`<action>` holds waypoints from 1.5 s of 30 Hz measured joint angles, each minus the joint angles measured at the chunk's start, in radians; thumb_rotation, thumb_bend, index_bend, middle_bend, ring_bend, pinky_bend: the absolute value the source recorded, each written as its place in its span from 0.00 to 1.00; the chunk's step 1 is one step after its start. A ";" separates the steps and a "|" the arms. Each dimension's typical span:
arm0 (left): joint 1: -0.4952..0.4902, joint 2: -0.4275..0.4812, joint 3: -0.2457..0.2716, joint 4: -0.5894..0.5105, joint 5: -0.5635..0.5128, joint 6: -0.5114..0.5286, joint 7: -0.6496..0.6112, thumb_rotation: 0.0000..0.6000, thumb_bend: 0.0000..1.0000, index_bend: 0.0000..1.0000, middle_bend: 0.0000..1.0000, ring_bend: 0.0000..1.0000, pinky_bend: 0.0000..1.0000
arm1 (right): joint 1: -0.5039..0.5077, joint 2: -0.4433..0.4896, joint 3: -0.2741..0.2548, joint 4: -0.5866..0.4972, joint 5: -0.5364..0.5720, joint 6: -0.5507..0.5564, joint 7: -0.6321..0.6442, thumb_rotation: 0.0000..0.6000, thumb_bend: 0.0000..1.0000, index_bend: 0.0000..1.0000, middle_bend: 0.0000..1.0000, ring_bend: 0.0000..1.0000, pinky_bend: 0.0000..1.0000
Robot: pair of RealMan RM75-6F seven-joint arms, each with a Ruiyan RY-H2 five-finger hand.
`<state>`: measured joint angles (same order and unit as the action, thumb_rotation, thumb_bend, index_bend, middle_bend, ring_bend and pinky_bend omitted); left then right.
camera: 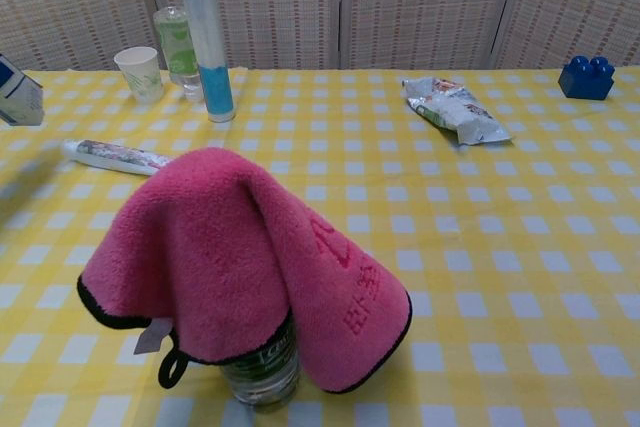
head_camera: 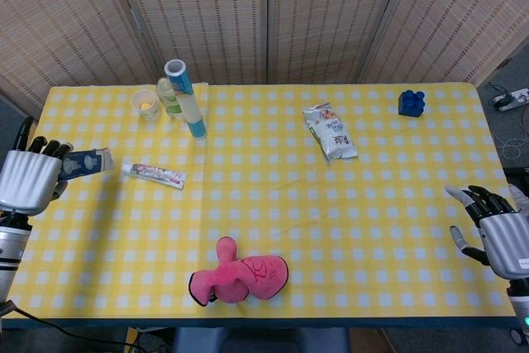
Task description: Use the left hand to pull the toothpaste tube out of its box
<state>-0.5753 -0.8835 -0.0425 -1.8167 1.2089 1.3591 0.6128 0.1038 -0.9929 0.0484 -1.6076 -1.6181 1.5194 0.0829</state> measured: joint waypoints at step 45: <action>-0.081 -0.316 -0.045 0.096 0.180 -0.282 -0.461 1.00 0.22 0.06 0.16 0.08 0.00 | -0.015 0.000 -0.002 0.004 0.028 -0.001 -0.001 1.00 0.37 0.18 0.28 0.17 0.24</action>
<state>-0.6563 -1.1991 -0.0874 -1.7209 1.3885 1.0769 0.1520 0.0891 -0.9930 0.0466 -1.6037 -1.5903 1.5184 0.0819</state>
